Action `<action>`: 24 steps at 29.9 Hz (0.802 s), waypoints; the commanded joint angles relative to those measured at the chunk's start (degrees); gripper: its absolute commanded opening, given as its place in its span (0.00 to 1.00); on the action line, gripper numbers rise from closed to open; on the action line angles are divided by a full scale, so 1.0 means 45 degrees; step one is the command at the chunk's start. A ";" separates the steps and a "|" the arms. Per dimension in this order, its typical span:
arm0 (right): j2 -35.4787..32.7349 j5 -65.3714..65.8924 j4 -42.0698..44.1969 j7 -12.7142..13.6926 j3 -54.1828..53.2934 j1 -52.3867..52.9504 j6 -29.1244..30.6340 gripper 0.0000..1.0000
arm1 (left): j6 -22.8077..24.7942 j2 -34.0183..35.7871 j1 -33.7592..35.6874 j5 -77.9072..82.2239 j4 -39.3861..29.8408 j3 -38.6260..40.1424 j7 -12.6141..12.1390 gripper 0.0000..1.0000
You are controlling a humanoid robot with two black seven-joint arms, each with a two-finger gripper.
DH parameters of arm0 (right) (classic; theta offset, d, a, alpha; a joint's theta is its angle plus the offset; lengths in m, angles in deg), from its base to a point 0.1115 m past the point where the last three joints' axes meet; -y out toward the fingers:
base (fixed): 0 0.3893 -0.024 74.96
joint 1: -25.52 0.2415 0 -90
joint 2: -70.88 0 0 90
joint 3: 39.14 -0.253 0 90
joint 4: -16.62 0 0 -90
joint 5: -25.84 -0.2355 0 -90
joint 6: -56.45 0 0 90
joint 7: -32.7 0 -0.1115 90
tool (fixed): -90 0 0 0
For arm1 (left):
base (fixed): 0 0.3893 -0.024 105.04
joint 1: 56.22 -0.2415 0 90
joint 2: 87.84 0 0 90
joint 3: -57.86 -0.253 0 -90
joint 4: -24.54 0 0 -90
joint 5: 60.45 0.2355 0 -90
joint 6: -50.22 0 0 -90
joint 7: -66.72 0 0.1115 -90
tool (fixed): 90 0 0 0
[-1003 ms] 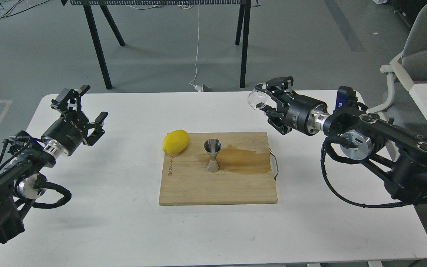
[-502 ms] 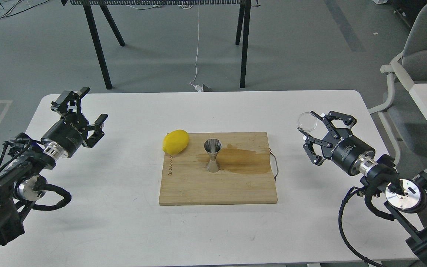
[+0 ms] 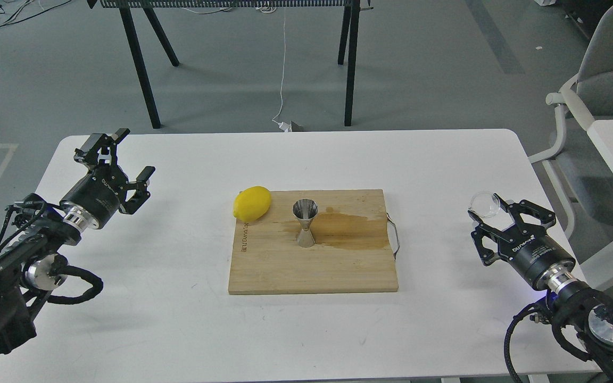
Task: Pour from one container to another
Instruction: 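Lower the glass with the right gripper onto the table beside the board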
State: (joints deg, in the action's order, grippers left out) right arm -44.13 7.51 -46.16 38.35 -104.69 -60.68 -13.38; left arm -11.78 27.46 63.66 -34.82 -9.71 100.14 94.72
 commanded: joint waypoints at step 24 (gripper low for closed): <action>0.1396 -0.2490 0.1724 0.0073 0.0037 -0.0044 -0.0146 0.41 | 0.0000 -0.0076 0.0000 -0.0012 -0.0006 0.0000 0.0000 0.99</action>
State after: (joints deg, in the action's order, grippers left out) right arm -37.87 -3.39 -39.05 38.58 -104.78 -60.87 -13.97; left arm -11.78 27.13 63.66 -34.88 -9.68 100.14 94.73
